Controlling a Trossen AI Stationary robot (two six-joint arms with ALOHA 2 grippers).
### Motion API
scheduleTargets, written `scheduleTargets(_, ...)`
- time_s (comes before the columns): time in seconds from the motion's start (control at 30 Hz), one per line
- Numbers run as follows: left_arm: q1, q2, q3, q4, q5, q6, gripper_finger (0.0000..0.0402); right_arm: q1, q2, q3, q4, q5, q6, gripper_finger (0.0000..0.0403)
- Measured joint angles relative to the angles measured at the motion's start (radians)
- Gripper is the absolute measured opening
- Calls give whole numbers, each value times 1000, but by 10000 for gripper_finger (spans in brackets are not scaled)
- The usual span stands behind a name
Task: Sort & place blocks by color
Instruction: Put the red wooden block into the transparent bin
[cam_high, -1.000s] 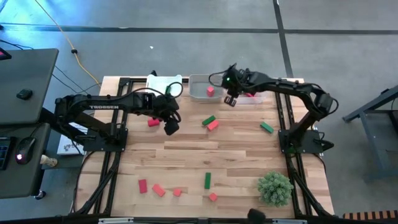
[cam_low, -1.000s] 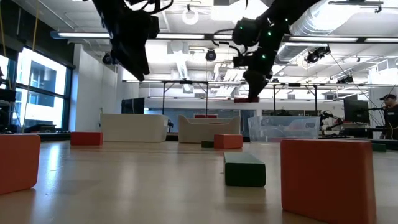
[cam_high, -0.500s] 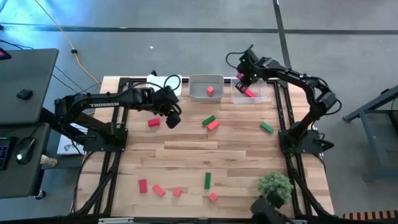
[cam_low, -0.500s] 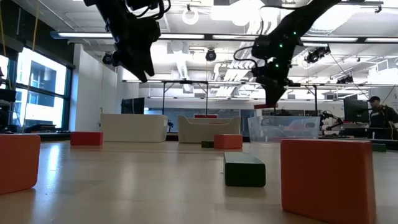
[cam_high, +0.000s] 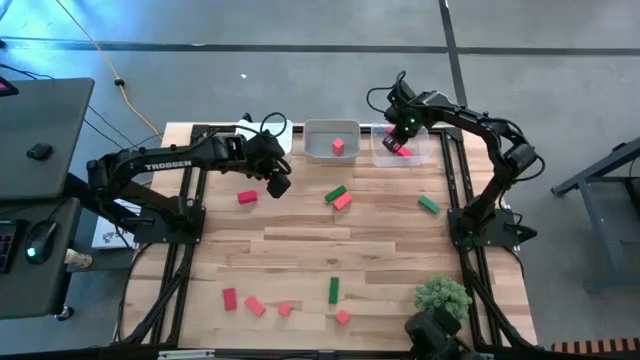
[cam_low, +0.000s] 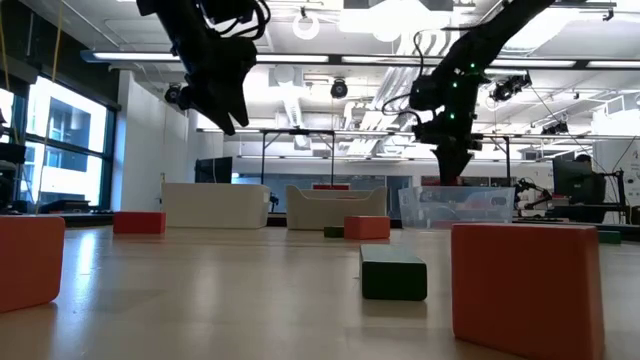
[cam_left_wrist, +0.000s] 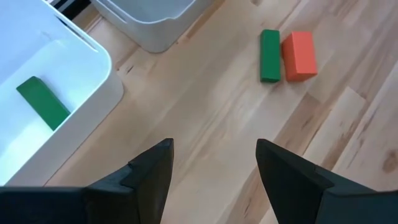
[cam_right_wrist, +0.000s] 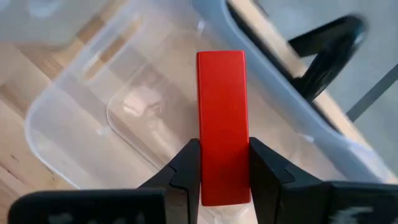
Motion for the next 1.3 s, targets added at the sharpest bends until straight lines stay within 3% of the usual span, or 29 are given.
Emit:
scheduleTargets(0.43,7,0,0,0,0,0,218,-7,114,0,-36,15,21,78)
scheduleTargets(1.13,6,0,0,-1,0,-1,218,-38,141,0,-89,38,45,85)
scheduleTargets(1.3,5,0,0,-1,0,-3,218,-38,141,0,-90,39,45,105)
